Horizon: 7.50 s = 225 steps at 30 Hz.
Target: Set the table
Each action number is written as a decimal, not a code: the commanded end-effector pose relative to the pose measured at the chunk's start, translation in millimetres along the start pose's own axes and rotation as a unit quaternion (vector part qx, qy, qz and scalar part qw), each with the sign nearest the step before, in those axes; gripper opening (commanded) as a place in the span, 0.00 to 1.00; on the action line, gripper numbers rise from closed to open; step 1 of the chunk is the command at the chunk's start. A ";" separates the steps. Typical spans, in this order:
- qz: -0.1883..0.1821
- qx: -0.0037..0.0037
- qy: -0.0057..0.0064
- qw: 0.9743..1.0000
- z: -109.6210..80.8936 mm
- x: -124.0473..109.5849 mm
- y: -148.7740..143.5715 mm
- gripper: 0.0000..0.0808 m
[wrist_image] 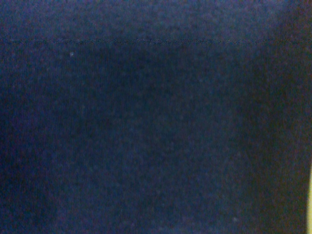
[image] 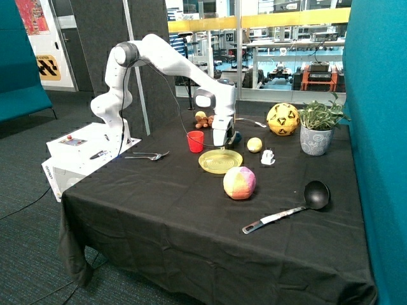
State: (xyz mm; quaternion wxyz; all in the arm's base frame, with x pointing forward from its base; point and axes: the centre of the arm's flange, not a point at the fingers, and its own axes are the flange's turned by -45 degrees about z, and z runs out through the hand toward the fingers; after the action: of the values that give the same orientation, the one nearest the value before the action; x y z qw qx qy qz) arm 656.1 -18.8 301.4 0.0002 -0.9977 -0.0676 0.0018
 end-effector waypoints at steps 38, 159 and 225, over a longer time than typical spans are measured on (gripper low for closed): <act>-0.005 0.000 0.002 1.000 22.3 -2.8 -3.1 0.00; -0.058 0.000 0.002 0.998 -131.0 -169.1 33.6 0.00; -0.023 0.000 0.002 1.000 -111.6 -337.4 -42.1 0.00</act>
State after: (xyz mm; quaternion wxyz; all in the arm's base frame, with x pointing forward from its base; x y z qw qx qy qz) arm 330.5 -40.4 419.4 -0.0032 -0.9963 -0.0858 -0.0004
